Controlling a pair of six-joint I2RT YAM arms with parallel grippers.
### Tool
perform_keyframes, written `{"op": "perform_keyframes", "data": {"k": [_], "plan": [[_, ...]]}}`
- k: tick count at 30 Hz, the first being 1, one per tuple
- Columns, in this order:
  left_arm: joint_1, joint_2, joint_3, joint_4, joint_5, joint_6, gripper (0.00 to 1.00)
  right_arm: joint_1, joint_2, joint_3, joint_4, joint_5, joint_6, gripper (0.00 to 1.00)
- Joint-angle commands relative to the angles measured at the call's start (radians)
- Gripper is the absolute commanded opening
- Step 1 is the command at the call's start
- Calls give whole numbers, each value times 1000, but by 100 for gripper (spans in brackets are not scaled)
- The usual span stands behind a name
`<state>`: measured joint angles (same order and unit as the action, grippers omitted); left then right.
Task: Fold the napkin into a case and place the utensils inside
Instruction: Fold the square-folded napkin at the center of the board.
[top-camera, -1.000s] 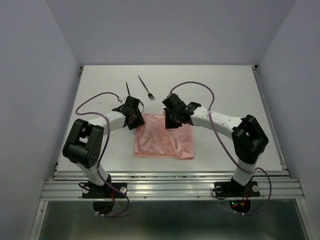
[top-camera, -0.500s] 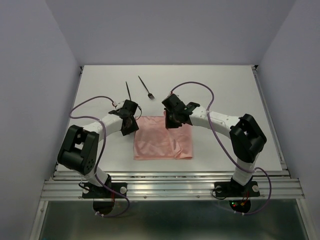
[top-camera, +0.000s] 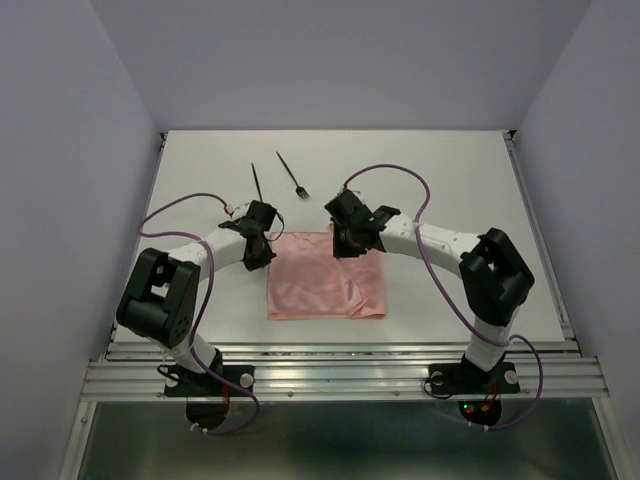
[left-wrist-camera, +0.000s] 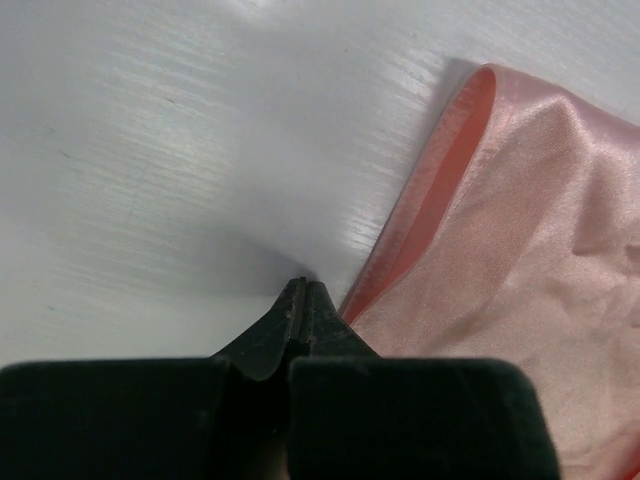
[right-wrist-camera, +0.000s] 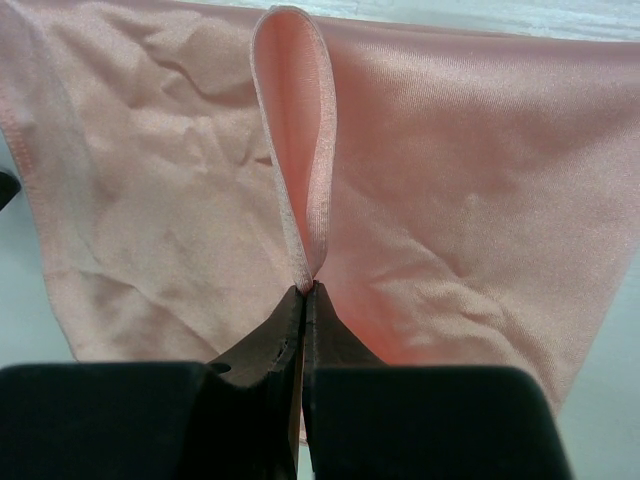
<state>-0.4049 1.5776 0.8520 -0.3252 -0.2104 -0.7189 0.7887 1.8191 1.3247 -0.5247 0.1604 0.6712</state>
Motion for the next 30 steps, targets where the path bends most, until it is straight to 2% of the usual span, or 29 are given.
{"op": "perform_keyframes", "data": {"k": [1,10,17,30], "plan": [[-25,77,-21,8,42,3,0,-12,-66,-27,5,48,8,1],[-167,191,77,66,132,-62,0,-49,-110,-59,-8,61,10,1],[-198,274,170,115,198,-79,0,-49,-66,-16,-15,-7,19,1],[-169,160,81,74,125,-60,0,-40,-6,71,11,-94,-1,1]]}}
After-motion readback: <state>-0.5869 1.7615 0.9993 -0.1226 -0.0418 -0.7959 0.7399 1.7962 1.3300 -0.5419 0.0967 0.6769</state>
